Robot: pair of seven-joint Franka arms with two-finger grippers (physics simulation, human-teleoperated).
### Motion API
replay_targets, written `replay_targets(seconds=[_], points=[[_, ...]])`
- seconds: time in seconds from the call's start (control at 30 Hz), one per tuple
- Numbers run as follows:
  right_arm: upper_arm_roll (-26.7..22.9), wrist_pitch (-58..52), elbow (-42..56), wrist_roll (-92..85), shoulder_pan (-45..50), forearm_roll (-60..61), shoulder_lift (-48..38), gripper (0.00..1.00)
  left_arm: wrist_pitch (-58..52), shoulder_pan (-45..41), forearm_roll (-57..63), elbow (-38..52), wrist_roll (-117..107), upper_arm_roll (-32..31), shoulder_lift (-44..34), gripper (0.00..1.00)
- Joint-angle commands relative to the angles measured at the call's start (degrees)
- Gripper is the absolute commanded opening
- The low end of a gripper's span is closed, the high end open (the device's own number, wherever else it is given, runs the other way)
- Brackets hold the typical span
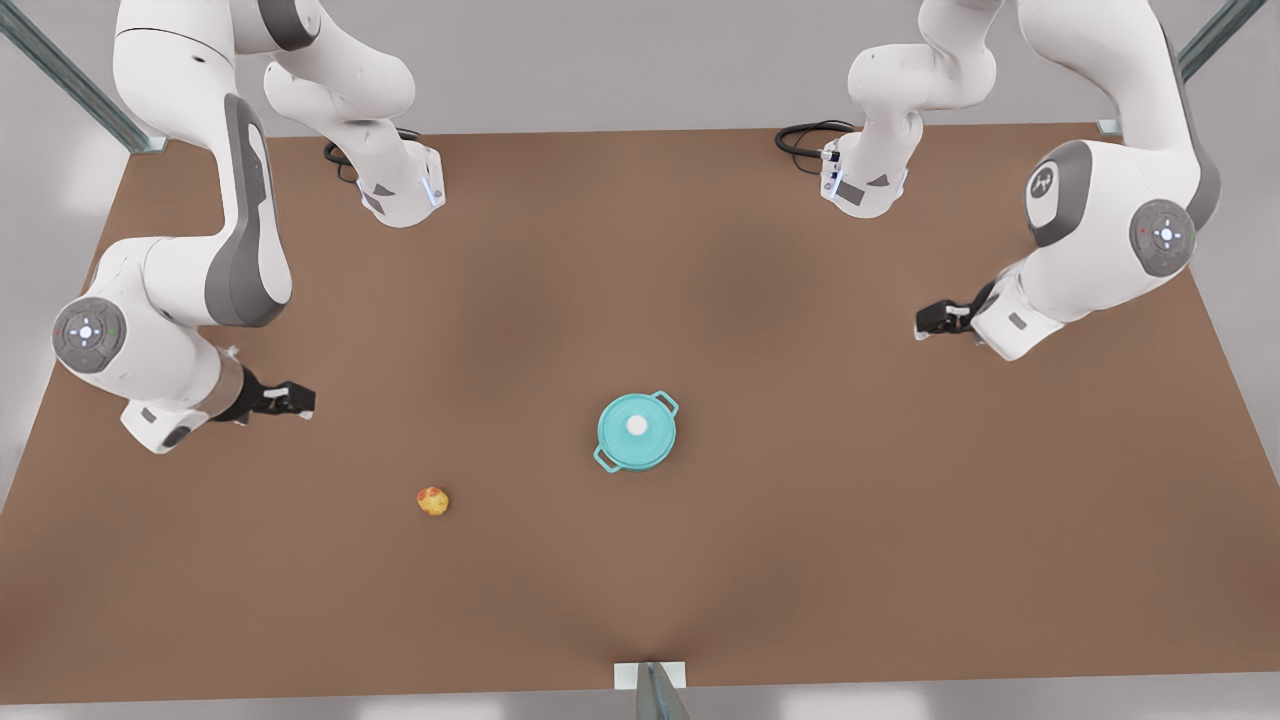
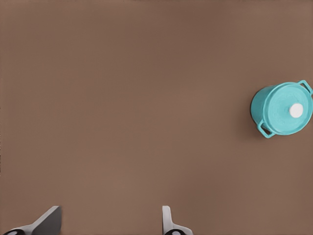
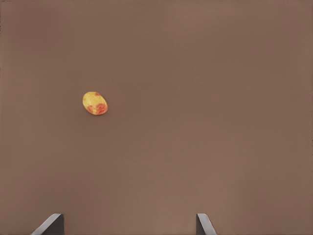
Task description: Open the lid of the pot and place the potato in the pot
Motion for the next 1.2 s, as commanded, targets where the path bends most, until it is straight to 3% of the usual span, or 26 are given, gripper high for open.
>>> replay_targets(seconds=[0.0,0.13,0.2,0.3,0.37,0.5,0.67,0.83,1.17], points=[[0.0,4.3,0.0,-2.4,0.0,0.0,-0.1,1.0,4.4,-0.6,0.0,0.2,-0.9,-0.1,0.1,1.0],[2.3,4.8,1.8,-3.1,4.8,-0.6,0.6,1.0,4.0,-3.1,1.7,0.3,-1.2,-0.8,0.3,1.0],[2.3,4.8,2.8,-7.4,9.7,-2.0,1.3,1.0,4.0,-4.4,1.9,4.5,-7.0,-8.6,2.8,1.0],[2.4,5.5,2.8,-19.5,12.1,-4.0,2.4,1.0,4.0,-22.3,10.5,27.2,-39.1,-11.5,23.1,1.0],[3.5,11.1,2.7,-23.6,13.0,-4.7,4.3,1.0,5.8,-28.8,17.9,34.8,-50.0,-11.3,32.7,1.0],[3.5,24.8,3.5,-24.9,14.7,-7.4,15.7,1.0,17.5,-31.9,19.6,35.3,-61.8,-11.1,40.3,1.0],[1.8,27.6,5.5,-24.9,13.7,-14.9,19.5,1.0,24.3,-32.2,19.6,35.3,-68.0,-9.0,45.0,1.0],[1.9,34.6,6.0,-26.3,11.6,-14.3,25.0,1.0,26.2,-36.9,22.5,37.0,-67.7,-7.1,48.3,1.0],[2.4,31.5,1.8,-27.8,11.7,-14.2,27.2,1.0,27.4,-37.3,28.4,33.7,-65.0,-7.0,50.3,1.0]])
